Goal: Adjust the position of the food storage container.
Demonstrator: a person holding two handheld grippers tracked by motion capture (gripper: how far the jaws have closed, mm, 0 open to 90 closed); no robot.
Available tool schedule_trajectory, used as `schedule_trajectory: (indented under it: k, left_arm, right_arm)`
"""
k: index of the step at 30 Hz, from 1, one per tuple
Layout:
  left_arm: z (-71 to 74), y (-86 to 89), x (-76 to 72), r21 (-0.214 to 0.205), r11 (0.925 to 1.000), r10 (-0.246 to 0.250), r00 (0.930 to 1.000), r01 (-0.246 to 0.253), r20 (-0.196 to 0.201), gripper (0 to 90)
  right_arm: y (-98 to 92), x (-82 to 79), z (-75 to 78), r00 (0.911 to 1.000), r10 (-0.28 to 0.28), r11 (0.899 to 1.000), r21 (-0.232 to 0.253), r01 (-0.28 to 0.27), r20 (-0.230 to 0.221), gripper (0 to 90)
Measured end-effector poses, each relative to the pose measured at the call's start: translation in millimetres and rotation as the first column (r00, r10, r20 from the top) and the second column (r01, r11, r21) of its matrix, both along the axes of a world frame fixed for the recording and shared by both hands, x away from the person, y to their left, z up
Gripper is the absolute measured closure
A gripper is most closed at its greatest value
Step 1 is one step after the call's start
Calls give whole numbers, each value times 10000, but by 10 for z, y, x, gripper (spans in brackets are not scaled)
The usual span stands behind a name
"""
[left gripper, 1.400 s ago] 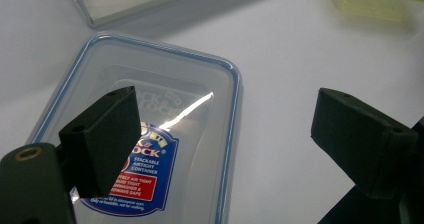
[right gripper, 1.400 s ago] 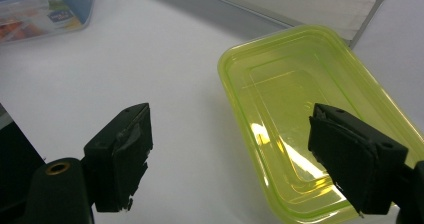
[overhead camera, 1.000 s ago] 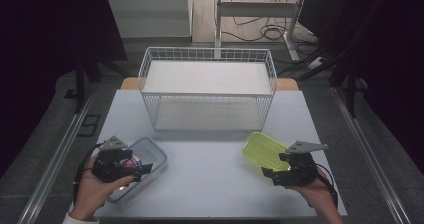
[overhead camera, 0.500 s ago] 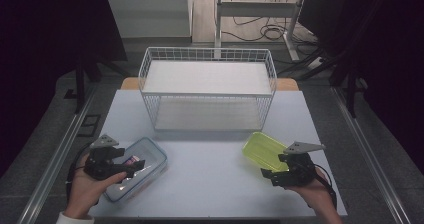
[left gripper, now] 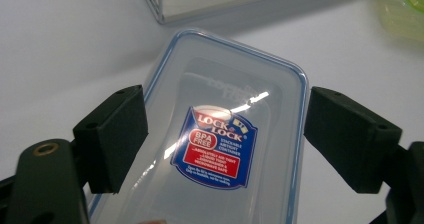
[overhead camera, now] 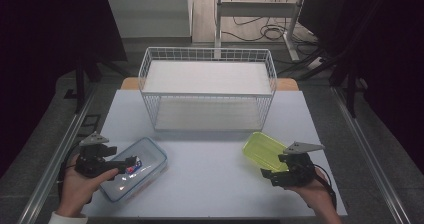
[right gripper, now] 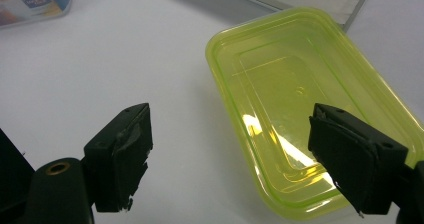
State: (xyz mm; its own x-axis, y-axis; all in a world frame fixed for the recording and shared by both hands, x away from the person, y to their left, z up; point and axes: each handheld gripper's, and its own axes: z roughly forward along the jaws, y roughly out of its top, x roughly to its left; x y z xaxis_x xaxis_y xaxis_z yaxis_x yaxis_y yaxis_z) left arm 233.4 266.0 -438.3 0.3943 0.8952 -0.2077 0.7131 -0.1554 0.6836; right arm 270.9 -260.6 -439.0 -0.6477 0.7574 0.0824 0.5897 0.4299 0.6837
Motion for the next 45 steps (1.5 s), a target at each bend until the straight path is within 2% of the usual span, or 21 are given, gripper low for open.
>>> schedule_trajectory:
  k: [7, 10, 11, 13, 15, 16, 17, 18, 21, 22, 23, 26, 27, 28, 31, 35, 36, 45]
  left_arm:
    - [31, 44, 156, -65, 10000, 76, 10000, -76, 29, 207]
    - [41, 69, 277, 5, 9999, 166, 9999, -166, -48, 220]
    - [41, 93, 382, 28, 9998, 221, 9995, -220, -209, 235]
    - [37, 120, 498, 154, 9995, 283, 9989, -278, -364, 264]
    - [30, 154, 602, 205, 9993, 321, 9983, -311, -487, 322]
    - [30, 154, 602, 205, 9993, 321, 9983, -311, -487, 353]
    - [-7, 182, 735, 152, 9992, 370, 9966, -360, -743, 412]
    - [-32, 187, 790, 249, 9991, 351, 9956, -331, -868, 457]
    - [-109, 199, 918, 548, 9980, 364, 9926, -302, -1155, 612]
    - [-109, 199, 918, 548, 9980, 364, 9926, -302, -1155, 660]
    - [-151, 202, 973, 568, 9980, 344, 9907, -271, -1319, 701]
    - [-190, 191, 1018, 705, 9974, 244, 9891, -143, -1449, 782]
    - [-210, 184, 1039, 796, 9968, 185, 9879, -62, -1543, 782]
    - [-228, 181, 1061, 899, 9959, 65, 9865, 83, -1637, 852]
    - [-271, 136, 1113, 886, 9955, -154, 9828, 323, -1843, 900]
    - [-302, 59, 1123, 950, 9923, -588, 9768, 797, -2059, 900]
    - [-297, 45, 1121, 1147, 9900, -570, 9770, 819, -2057, 900]
    - [-277, -32, 1119, 1308, 9872, -636, 9770, 916, -2036, 900]
  right_arm:
    - [27, 7, -27, 10000, 55, 10000, -70, -56, -80, 180]
    - [32, 7, -20, 10000, 58, 10000, -58, -59, -73, 180]
    - [35, 11, -19, 10000, 55, 10000, -55, -56, -72, 180]
    - [36, 16, -22, 9999, 70, 9999, -73, -70, -88, 180]
    - [41, 18, -27, 9999, 73, 9999, -94, -74, -99, 180]
    - [41, 19, -28, 9999, 71, 9999, -96, -72, -103, 180]
    - [40, 20, -30, 9999, 65, 9999, -91, -66, -107, 180]
    - [39, 20, -31, 9999, 55, 9999, -92, -56, -107, 180]
    - [32, 19, -33, 9999, 49, 9999, -90, -50, -89, 180]
    - [32, 19, -33, 9999, 49, 9999, -90, -50, -89, 180]
    - [25, 16, -34, 9999, 18, 10000, -89, -19, -124, 180]
    - [14, 19, -38, 9999, -7, 10000, -97, 6, -133, 180]
    - [10, 20, -41, 9999, -30, 9999, -103, 29, -144, 180]
    - [5, 25, -48, 9998, -63, 9999, -109, 61, -162, 180]
    - [-1, 25, -43, 9998, -55, 9999, -153, 52, -197, 180]
    - [-17, 27, -31, 9998, -114, 9999, -58, 113, -132, 180]
    - [-20, 29, -33, 9998, -106, 9999, -66, 105, -146, 180]
    - [-3, 35, -59, 9998, -55, 9999, -160, 52, -211, 180]
